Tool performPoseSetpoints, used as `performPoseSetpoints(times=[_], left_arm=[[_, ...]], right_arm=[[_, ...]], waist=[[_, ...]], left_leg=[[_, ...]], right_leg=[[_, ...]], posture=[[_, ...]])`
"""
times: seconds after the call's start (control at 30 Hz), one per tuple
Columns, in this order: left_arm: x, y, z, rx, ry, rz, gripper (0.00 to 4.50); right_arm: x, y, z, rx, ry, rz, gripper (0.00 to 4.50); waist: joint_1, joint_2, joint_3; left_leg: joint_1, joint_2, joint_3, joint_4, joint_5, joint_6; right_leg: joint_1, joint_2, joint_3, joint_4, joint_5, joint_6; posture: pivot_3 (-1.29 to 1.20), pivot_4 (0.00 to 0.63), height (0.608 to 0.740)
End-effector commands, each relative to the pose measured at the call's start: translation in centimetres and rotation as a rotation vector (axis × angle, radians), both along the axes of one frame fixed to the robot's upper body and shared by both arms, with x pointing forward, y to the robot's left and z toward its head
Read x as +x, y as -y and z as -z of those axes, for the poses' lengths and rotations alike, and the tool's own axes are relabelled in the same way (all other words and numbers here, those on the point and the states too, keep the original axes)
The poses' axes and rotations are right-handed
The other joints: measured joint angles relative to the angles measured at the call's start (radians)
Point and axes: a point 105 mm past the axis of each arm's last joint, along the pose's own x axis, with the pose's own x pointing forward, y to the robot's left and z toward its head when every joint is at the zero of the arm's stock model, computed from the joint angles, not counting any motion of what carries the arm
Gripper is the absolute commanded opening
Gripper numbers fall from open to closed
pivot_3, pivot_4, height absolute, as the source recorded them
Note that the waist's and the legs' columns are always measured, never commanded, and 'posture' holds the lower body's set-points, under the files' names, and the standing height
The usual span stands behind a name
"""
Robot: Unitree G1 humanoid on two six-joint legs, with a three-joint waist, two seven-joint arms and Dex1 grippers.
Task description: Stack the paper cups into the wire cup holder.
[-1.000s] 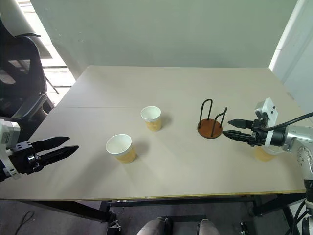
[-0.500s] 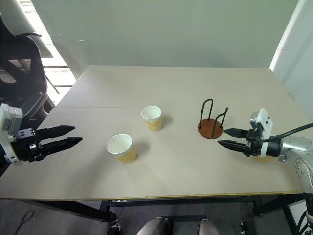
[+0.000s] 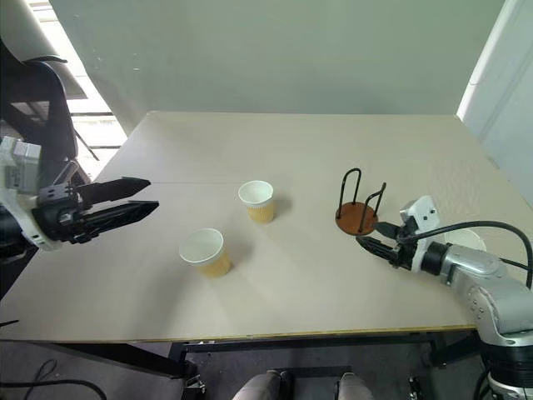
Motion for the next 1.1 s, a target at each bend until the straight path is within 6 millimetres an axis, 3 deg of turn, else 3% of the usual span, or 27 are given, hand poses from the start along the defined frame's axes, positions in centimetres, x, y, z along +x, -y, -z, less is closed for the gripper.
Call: performPoseSetpoints(times=[0.03, 0.33, 0.87, 1.1], left_arm=[[0.1, 1.1, -0.4, 0.006, 0.040, 0.018, 3.23], [0.6, 0.9, 0.8, 0.027, 0.026, -0.004, 3.23], [0.8, 1.6, 0.7, 0.029, 0.043, 0.007, 3.23], [0.7, 1.7, 0.9, 0.033, 0.039, 0.006, 3.23]], right_arm=[[0.9, 0.0, -1.0, -0.017, 0.066, 0.067, 2.58], [2.6, 0.8, -0.3, -0.031, 0.066, 0.181, 2.58], [5.2, -1.0, 2.2, 0.017, 0.044, 0.290, 2.58], [6.5, -1.1, 2.0, 0.032, 0.073, 0.336, 2.58]], waist=[[0.000, 0.000, 0.000], [0.000, 0.000, 0.000], [0.002, 0.000, 0.000], [0.002, 0.000, 0.000]], left_leg=[[0.000, 0.000, 0.000, 0.000, 0.000, 0.000], [0.000, 0.000, 0.000, 0.000, 0.002, 0.001], [0.000, 0.000, -0.001, 0.000, 0.004, 0.001], [0.000, 0.000, -0.001, 0.000, 0.004, 0.001]], right_leg=[[0.000, 0.000, 0.000, 0.000, 0.000, 0.000], [0.000, 0.000, 0.000, 0.000, 0.001, 0.001], [0.000, 0.000, -0.001, 0.000, 0.003, 0.002], [0.000, 0.000, -0.001, 0.000, 0.003, 0.002]], posture=[[0.00, 0.150, 0.740], [0.00, 0.150, 0.740], [0.00, 0.150, 0.740], [0.00, 0.150, 0.740]])
